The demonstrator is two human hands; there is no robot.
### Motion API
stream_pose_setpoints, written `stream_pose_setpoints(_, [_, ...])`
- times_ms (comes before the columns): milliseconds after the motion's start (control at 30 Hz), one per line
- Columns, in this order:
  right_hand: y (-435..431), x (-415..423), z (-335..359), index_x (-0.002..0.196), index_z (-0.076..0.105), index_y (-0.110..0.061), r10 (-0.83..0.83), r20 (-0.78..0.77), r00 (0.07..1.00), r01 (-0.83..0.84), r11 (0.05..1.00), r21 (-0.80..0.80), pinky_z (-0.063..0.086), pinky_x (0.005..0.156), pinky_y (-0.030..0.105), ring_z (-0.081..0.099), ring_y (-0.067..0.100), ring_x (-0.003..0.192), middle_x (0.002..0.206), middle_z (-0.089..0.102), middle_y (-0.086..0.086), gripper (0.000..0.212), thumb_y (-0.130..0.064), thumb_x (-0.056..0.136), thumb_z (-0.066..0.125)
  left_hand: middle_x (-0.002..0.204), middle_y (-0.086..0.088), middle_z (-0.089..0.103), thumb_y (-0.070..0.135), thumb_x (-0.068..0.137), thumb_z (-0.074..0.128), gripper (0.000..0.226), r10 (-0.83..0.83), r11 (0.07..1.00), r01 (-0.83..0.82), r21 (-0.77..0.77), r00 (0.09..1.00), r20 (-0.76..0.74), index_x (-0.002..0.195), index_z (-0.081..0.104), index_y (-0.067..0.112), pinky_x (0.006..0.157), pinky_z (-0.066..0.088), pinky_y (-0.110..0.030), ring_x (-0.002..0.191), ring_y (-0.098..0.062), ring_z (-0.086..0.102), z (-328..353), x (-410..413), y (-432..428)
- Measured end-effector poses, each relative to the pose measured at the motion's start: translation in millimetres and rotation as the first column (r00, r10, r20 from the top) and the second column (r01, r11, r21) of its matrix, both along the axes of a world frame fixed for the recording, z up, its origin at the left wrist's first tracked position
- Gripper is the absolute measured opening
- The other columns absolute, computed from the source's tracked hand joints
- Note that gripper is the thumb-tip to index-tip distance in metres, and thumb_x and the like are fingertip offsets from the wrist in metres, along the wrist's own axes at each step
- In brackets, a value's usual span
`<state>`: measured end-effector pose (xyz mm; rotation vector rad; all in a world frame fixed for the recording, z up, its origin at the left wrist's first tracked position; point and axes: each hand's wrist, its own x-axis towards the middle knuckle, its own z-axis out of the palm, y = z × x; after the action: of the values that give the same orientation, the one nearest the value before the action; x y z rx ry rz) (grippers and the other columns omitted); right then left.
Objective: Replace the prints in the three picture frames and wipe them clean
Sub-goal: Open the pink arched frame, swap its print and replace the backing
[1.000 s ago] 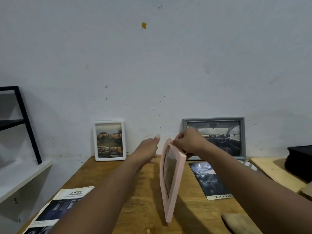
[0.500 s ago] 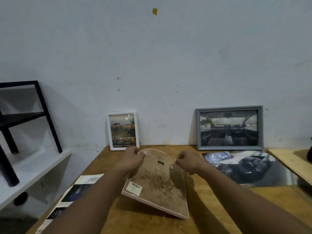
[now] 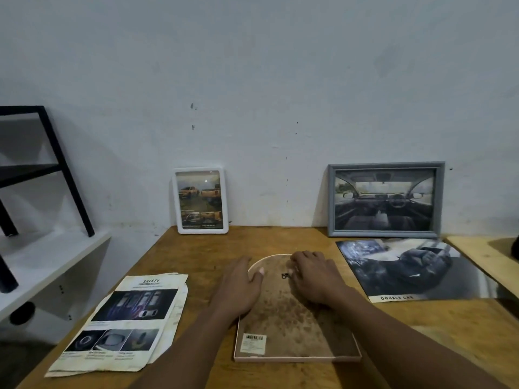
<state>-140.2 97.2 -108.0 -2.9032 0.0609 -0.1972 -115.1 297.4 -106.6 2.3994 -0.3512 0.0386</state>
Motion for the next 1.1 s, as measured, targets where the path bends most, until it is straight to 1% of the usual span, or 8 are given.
stream_pose_setpoints(133, [7, 17, 0, 0.145, 0.040, -0.027, 0.079, -0.036, 0.996, -0.079, 0.997, 0.022, 0.030, 0.112, 0.046, 0.037, 0.021, 0.139, 0.151, 0.045, -0.001, 0.047, -0.046, 0.103, 0.035, 0.154, 0.003, 0.045, 0.051, 0.103, 0.045, 0.054, -0.044, 0.997, 0.041, -0.071, 0.998, -0.037, 0.153, 0.036, 0.034, 0.107, 0.041, -0.037, 0.138, -0.019, 0.045, -4, 16, -6])
stream_pose_setpoints(267, [12, 27, -5, 0.139, 0.044, -0.028, 0.106, 0.041, 0.994, -0.106, 0.994, -0.009, 0.033, 0.108, 0.044, 0.042, 0.019, 0.133, 0.144, 0.052, -0.001, 0.043, -0.045, 0.101, 0.036, 0.151, 0.005, 0.050, 0.045, 0.106, 0.042, 0.053, -0.095, 0.988, 0.094, -0.126, 0.995, -0.003, 0.155, 0.033, 0.029, 0.101, 0.038, -0.028, 0.133, -0.013, 0.049, -13, 17, -13])
stream_pose_setpoints(400, [9, 37, -4, 0.131, 0.049, -0.025, 0.117, 0.079, 0.990, -0.116, 0.993, -0.017, 0.037, 0.102, 0.043, 0.047, 0.021, 0.123, 0.135, 0.055, 0.000, 0.040, -0.047, 0.099, 0.041, 0.147, 0.007, 0.054, 0.054, 0.104, 0.039, 0.056, -0.052, 0.973, 0.056, -0.225, 0.998, 0.027, 0.155, 0.032, 0.034, 0.108, 0.044, -0.042, 0.130, -0.014, 0.053, -23, 19, -14])
stream_pose_setpoints(467, [13, 43, -4, 0.127, 0.050, -0.024, 0.105, 0.091, 0.990, -0.104, 0.995, -0.013, 0.038, 0.101, 0.040, 0.049, 0.020, 0.118, 0.130, 0.056, 0.000, 0.038, -0.047, 0.098, 0.042, 0.147, 0.007, 0.054, 0.055, 0.103, 0.038, 0.056, -0.048, 0.977, 0.054, -0.205, 0.998, 0.031, 0.155, 0.032, 0.034, 0.109, 0.044, -0.045, 0.131, -0.015, 0.053, -25, 18, -14])
stream_pose_setpoints(600, [26, 56, -8, 0.123, 0.051, -0.021, 0.050, 0.125, 0.991, -0.045, 0.998, -0.048, 0.039, 0.100, 0.040, 0.051, 0.020, 0.110, 0.122, 0.056, 0.002, 0.042, -0.052, 0.099, 0.037, 0.146, 0.008, 0.054, 0.059, 0.103, 0.036, 0.055, -0.030, 0.983, 0.041, -0.181, 0.998, 0.059, 0.152, 0.035, 0.034, 0.107, 0.044, -0.042, 0.130, -0.015, 0.053, -29, 19, -14])
stream_pose_setpoints(800, [31, 72, -14, 0.121, 0.050, -0.020, 0.010, 0.102, 0.995, -0.001, 0.996, -0.087, 0.037, 0.101, 0.043, 0.051, 0.023, 0.108, 0.120, 0.054, 0.006, 0.053, -0.062, 0.098, 0.029, 0.143, 0.010, 0.056, 0.058, 0.103, 0.035, 0.052, -0.023, 0.984, 0.037, -0.175, 0.997, 0.080, 0.149, 0.037, 0.032, 0.101, 0.046, -0.036, 0.125, -0.015, 0.057, -29, 20, -15])
stream_pose_setpoints(933, [30, 79, -12, 0.121, 0.049, -0.021, -0.029, 0.054, 0.998, 0.034, 0.996, -0.087, 0.033, 0.103, 0.050, 0.049, 0.026, 0.112, 0.122, 0.056, 0.008, 0.060, -0.067, 0.095, 0.022, 0.141, 0.009, 0.058, 0.061, 0.102, 0.034, 0.055, 0.007, 0.976, 0.002, -0.219, 0.999, 0.044, 0.147, 0.039, 0.030, 0.102, 0.048, -0.042, 0.122, -0.014, 0.058, -28, 22, -15])
stream_pose_setpoints(1100, [30, 85, -12, 0.113, 0.049, -0.023, -0.067, 0.058, 0.996, 0.071, 0.995, -0.069, 0.031, 0.095, 0.052, 0.048, 0.028, 0.111, 0.116, 0.063, 0.008, 0.063, -0.073, 0.092, 0.017, 0.145, 0.004, 0.053, 0.066, 0.100, 0.032, 0.058, 0.018, 0.978, -0.018, -0.209, 1.000, -0.004, 0.148, 0.036, 0.033, 0.101, 0.044, -0.038, 0.127, -0.019, 0.053, -29, 22, -14])
